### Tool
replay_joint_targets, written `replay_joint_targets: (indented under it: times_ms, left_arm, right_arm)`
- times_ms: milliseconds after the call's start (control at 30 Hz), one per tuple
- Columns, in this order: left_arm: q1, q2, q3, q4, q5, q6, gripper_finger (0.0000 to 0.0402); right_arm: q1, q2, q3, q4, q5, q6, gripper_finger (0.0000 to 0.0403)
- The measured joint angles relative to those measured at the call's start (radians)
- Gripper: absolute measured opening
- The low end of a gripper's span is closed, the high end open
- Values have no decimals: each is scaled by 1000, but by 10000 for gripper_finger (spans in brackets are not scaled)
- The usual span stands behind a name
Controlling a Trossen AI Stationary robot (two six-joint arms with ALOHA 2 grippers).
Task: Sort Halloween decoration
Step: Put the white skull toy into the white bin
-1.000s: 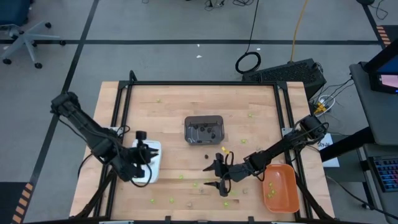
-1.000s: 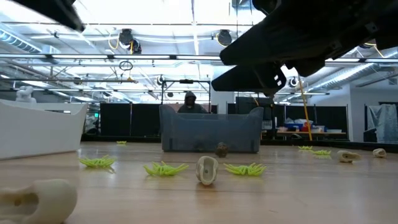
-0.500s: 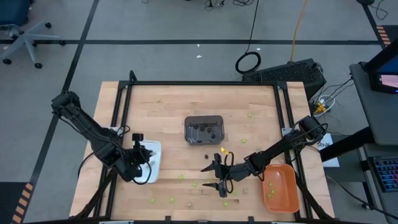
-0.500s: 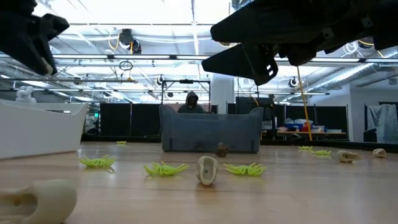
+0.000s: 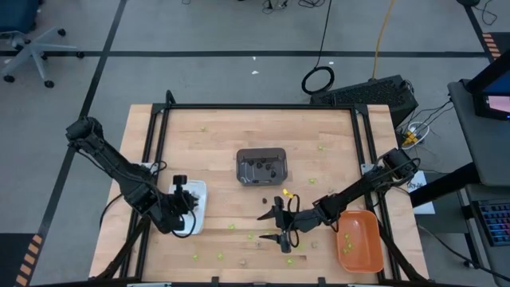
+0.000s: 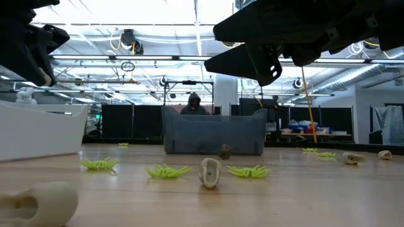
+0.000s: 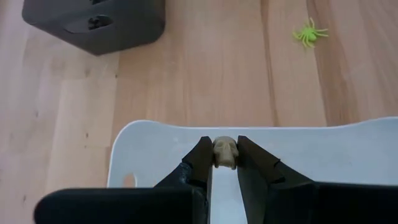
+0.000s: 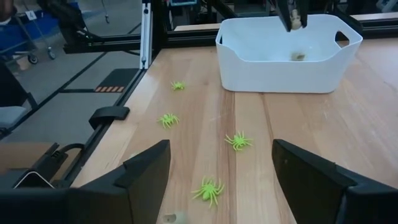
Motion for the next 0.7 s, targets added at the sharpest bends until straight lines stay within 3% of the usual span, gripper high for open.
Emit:
replay_joint_targets:
  times_ms: [467,700]
  left_arm:
    - [0,0,0,9,-9,-80,50]
    - [0,6,0,15,-49,-139,72]
  right_arm:
    - [14,0,0,-13,-49,39,265]
    - [24,0,0,-153,-55,116,265]
